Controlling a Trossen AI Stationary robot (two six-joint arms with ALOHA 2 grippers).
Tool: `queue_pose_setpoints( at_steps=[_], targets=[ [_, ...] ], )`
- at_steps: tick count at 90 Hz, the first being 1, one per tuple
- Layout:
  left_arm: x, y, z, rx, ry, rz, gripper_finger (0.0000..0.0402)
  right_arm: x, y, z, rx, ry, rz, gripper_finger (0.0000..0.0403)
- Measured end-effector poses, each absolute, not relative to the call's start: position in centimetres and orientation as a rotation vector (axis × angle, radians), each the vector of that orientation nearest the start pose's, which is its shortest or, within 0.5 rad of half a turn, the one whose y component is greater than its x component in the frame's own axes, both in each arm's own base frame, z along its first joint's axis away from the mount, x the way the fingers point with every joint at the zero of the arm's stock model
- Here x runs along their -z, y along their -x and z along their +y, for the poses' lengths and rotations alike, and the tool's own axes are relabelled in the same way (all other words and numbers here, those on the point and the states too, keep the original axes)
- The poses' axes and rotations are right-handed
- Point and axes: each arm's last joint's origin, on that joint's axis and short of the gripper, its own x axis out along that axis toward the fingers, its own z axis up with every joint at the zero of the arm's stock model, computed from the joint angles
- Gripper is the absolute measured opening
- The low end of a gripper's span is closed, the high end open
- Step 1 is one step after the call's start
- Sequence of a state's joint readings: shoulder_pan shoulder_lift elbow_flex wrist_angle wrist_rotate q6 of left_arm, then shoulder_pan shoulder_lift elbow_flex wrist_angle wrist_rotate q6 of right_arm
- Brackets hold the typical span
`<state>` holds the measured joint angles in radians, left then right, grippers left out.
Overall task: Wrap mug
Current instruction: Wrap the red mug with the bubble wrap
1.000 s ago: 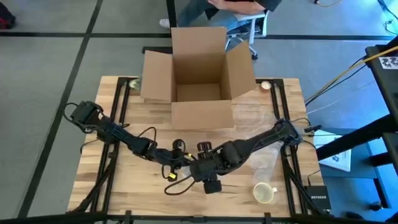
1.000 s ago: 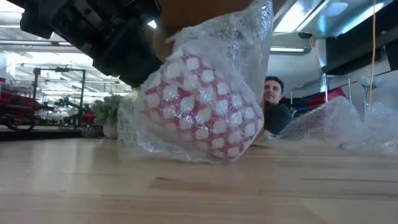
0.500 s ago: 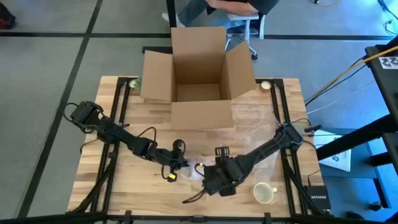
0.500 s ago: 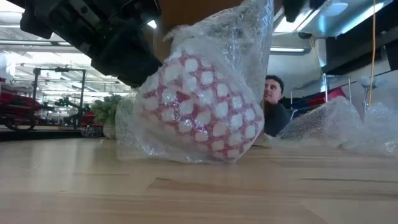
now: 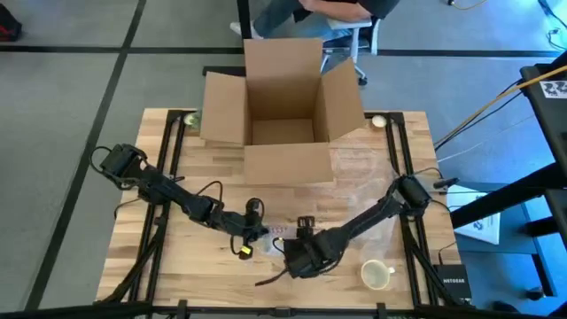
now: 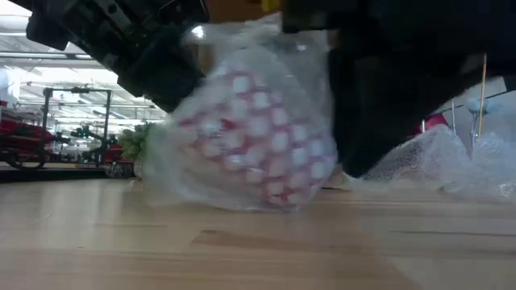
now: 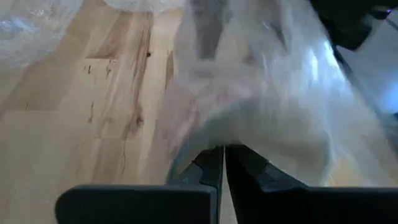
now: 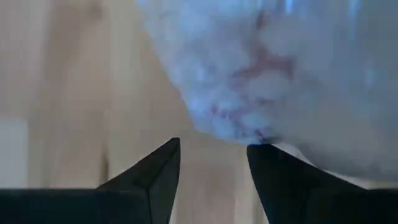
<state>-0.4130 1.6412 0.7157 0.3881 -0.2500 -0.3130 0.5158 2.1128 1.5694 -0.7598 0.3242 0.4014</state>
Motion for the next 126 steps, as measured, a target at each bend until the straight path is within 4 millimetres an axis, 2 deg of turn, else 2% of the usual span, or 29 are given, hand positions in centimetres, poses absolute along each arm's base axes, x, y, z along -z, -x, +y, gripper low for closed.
queue_pose_setpoints(
  at_steps=[17,30,43,55,70,80,96,115,126],
  targets=[
    [-17.6,-30.1,-12.7,0.091,0.164,0.524,0.0,-14.3,-38.4,19.1,0.031,0.113,1.041,0.0172],
    [-17.6,-30.1,-12.9,0.072,0.14,0.602,0.0,-12.7,-39.2,17.8,0.015,0.047,0.936,0.0172],
    [-17.6,-30.1,-12.8,0.059,0.135,0.647,0.0,-12.5,-39.5,16.8,-0.026,0.003,0.962,0.0172],
    [-17.8,-30.2,-12.9,0.065,0.138,0.655,0.0,-14.2,-39.4,17.0,-0.08,-0.006,1.04,0.0172],
    [-18.1,-30.4,-13.0,0.072,0.127,0.646,0.0,-18.4,-38.3,17.9,-0.117,0.019,1.11,0.0172],
    [-18.1,-30.4,-13.0,0.074,0.118,0.646,0.0,-20.4,-37.0,18.2,-0.104,0.051,1.145,0.0172],
    [-18.2,-30.5,-13.0,0.075,0.117,0.637,0.0,-23.6,-36.0,18.7,-0.051,0.095,1.041,0.0172],
    [-18.6,-30.9,-12.9,0.083,0.114,0.586,0.0,-24.4,-37.7,19.3,-0.074,0.164,0.825,0.0172],
    [-18.6,-30.9,-12.9,0.083,0.112,0.588,0.0,-23.4,-39.0,19.1,-0.095,0.187,0.795,0.0172]
  ],
)
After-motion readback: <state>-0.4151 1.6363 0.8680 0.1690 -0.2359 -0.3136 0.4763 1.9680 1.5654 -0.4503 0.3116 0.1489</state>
